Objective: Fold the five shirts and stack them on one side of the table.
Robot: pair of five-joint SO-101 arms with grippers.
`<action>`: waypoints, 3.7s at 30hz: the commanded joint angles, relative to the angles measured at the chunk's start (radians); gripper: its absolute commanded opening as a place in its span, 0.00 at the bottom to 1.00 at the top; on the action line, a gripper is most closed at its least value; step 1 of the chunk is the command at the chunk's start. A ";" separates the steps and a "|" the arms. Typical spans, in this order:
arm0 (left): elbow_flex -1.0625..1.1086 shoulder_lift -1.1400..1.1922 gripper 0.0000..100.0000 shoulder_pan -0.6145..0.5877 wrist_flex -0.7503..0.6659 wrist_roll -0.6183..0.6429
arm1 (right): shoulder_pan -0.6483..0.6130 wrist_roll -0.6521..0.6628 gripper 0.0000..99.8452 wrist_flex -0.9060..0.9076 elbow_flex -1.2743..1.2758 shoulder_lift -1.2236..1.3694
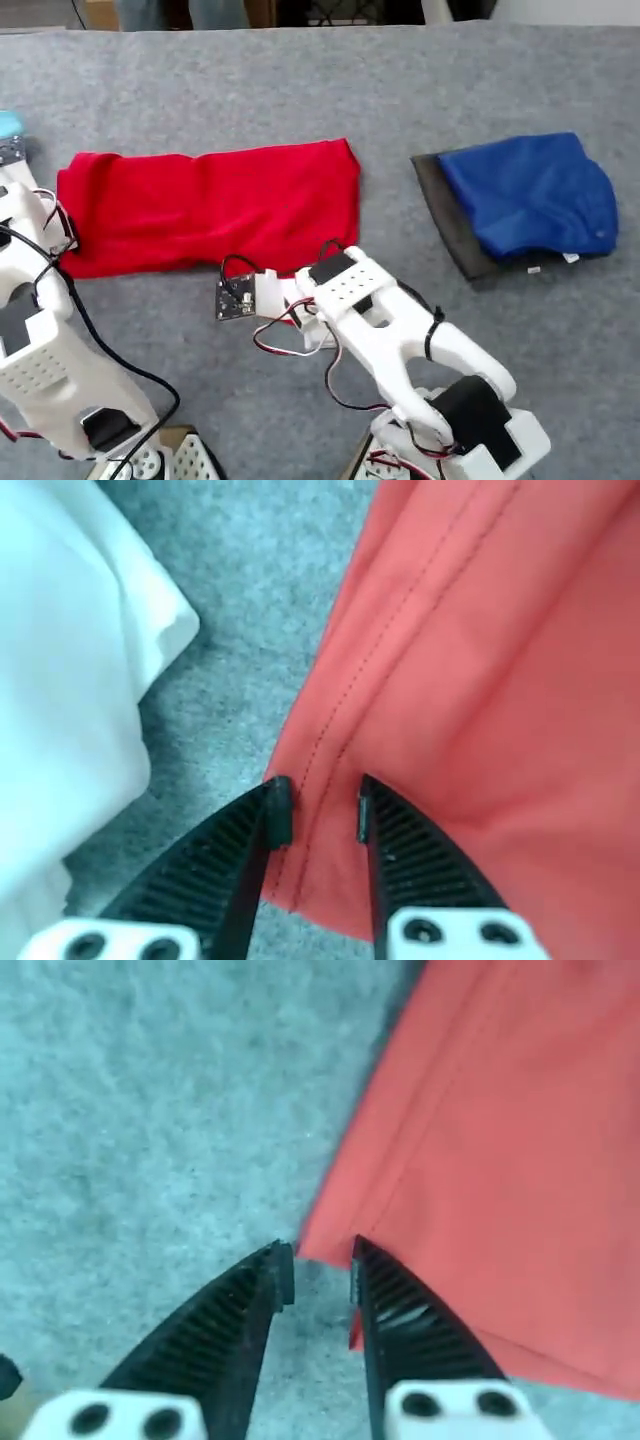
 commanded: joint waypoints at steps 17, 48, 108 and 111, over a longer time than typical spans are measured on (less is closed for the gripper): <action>0.002 -0.025 0.14 0.013 -0.018 0.000 | 0.012 0.011 0.22 -0.014 -0.002 0.059; -0.005 -0.035 0.14 0.016 0.014 0.015 | 0.129 -0.066 0.01 0.046 -0.326 0.386; -0.050 -0.083 0.14 -0.079 0.233 0.572 | 0.117 -0.117 0.01 0.043 -0.326 0.389; -0.050 -0.083 0.14 -0.074 0.233 0.572 | 0.117 -0.117 0.01 0.043 -0.326 0.389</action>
